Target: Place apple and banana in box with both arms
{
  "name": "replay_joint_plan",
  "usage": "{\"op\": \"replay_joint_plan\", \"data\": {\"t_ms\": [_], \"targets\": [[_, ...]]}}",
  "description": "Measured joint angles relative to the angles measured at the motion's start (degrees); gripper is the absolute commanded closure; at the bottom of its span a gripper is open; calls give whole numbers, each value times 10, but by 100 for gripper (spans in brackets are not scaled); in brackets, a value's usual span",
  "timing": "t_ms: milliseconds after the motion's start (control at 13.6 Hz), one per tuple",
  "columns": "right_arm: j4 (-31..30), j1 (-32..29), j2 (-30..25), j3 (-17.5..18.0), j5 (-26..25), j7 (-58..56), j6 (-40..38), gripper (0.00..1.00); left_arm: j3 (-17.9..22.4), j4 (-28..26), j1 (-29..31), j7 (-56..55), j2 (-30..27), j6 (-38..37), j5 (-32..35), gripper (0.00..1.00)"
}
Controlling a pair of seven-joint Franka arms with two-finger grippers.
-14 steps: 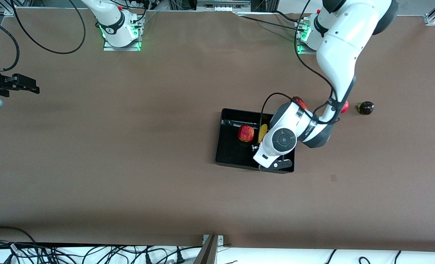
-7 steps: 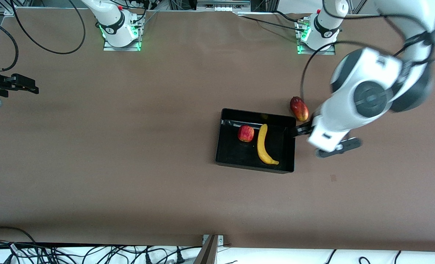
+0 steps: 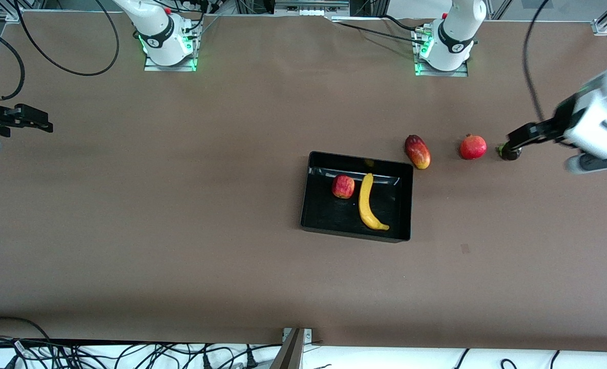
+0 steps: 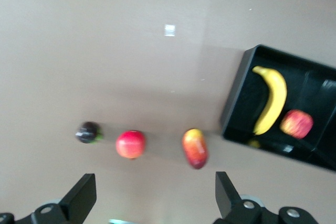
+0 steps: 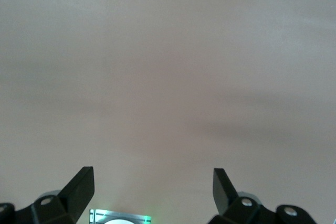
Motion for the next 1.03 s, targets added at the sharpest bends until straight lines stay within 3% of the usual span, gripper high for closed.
{"op": "replay_joint_plan", "data": {"t_ms": [221, 369, 1032], "targets": [[0, 0, 0, 0, 0, 0, 5, 0, 146, -5, -66, 113, -47, -11, -20, 0], [0, 0, 0, 0, 0, 0, 6, 0, 210, -13, -100, 146, -61, -10, -39, 0], [1, 0, 1, -1, 2, 0, 6, 0, 233, -75, -157, 151, -90, 45, -43, 0]]}}
